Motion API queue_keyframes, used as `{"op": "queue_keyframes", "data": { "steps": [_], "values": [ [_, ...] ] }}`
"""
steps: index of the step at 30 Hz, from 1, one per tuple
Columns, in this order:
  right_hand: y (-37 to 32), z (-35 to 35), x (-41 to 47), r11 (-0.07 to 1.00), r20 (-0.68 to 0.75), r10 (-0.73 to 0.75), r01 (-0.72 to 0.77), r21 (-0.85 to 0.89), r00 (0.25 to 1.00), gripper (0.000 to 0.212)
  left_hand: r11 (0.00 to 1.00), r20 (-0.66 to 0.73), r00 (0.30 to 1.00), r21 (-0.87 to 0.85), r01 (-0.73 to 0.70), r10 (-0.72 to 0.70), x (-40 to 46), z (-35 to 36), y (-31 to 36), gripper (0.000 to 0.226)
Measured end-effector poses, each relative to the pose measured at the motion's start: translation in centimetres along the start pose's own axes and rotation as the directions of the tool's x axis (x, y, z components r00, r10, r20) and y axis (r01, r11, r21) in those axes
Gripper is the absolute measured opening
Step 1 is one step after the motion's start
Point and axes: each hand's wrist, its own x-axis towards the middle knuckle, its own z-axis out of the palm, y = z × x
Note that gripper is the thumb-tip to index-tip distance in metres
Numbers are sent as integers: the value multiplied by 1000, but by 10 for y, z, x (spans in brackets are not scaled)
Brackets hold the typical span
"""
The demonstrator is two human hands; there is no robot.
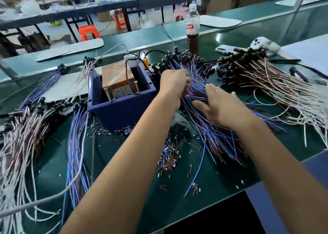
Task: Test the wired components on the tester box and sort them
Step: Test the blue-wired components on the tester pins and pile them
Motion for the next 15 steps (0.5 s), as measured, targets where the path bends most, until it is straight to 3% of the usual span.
{"op": "queue_keyframes", "data": {
  "steps": [3, 5, 7, 10, 13, 15],
  "values": [
    [-7, -3, -7, 994, -225, -53, 72, 77, 973, 66, 979, 313, 950, 197, -55, -10, -31, -31, -8, 13],
    [-21, -5, -15, 968, -476, -80, 183, 173, 876, 46, 917, 504, 859, 377, -126, -89, -48, -64, -11, 17],
    [-47, -8, -27, 915, -586, -118, 317, 251, 801, 21, 860, 625, 752, 484, -165, -207, -67, -100, -12, 18],
    [-94, -3, -40, 842, -428, -287, 439, 313, 857, 20, 725, 612, 690, 665, -182, -388, -85, -155, -10, 14],
    [-145, 20, -48, 836, -134, -490, 508, 208, 861, 26, 549, 431, 762, 827, -120, -484, -94, -209, -4, 11],
    [-183, 34, -51, 811, -57, -555, 555, 186, 830, 24, 397, 246, 843, 917, -42, -478, -90, -242, -1, 13]
  ]
}}
